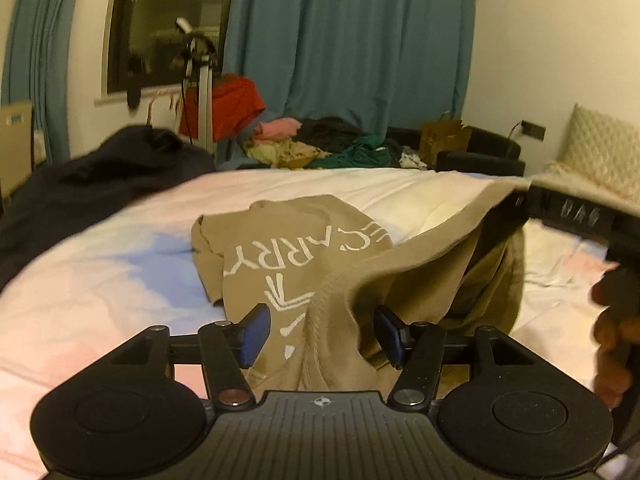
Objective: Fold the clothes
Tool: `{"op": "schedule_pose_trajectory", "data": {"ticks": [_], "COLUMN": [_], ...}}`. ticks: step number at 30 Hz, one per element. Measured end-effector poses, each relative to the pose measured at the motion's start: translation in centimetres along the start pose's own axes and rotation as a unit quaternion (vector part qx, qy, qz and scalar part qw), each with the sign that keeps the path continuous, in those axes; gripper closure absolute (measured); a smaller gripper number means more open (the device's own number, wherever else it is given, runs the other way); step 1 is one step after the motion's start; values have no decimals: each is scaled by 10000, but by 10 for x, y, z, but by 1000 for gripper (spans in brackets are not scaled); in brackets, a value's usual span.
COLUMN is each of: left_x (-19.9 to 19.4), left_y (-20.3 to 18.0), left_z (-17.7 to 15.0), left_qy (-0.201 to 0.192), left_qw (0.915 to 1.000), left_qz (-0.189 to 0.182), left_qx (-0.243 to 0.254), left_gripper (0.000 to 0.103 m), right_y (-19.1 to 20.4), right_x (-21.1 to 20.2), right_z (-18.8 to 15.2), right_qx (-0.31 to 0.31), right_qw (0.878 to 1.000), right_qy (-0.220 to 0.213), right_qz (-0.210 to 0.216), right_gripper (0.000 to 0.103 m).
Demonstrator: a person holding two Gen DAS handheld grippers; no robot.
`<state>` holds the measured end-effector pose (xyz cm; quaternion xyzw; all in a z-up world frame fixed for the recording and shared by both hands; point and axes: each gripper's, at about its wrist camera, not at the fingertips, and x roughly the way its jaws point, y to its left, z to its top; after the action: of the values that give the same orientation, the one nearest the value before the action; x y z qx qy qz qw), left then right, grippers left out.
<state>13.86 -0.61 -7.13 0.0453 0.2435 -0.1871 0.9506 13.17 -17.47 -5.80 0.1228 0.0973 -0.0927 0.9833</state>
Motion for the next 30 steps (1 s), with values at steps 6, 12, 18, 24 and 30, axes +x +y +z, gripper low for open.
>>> {"op": "schedule_pose_trajectory", "data": {"ticks": [6, 12, 18, 24, 30], "left_x": [-15, -18, 4, -26, -58], "left_y": [-28, -52, -29, 11, 14], "left_z": [-5, -10, -12, 15, 32], "left_qy": [-686, -584, 403, -160, -933], "left_qw": [9919, 9818, 9751, 9777, 9732], "left_qz": [846, 1329, 1982, 2061, 2057], "left_qx": [650, 1225, 909, -367, -425], "left_gripper": [40, 34, 33, 26, 26], "right_y": [-7, -12, -13, -21, -16], "right_x": [-5, -13, -2, 34, 39], "right_z": [2, 3, -1, -21, -31], "right_qx": [23, -50, -383, -642, -843], "right_qw": [9986, 9947, 9924, 9887, 9813], "right_qy": [-493, -840, -566, 822, 1550], "right_qz": [-167, -591, -1026, -1080, -773], "right_gripper": [16, 15, 16, 16, 16]}}
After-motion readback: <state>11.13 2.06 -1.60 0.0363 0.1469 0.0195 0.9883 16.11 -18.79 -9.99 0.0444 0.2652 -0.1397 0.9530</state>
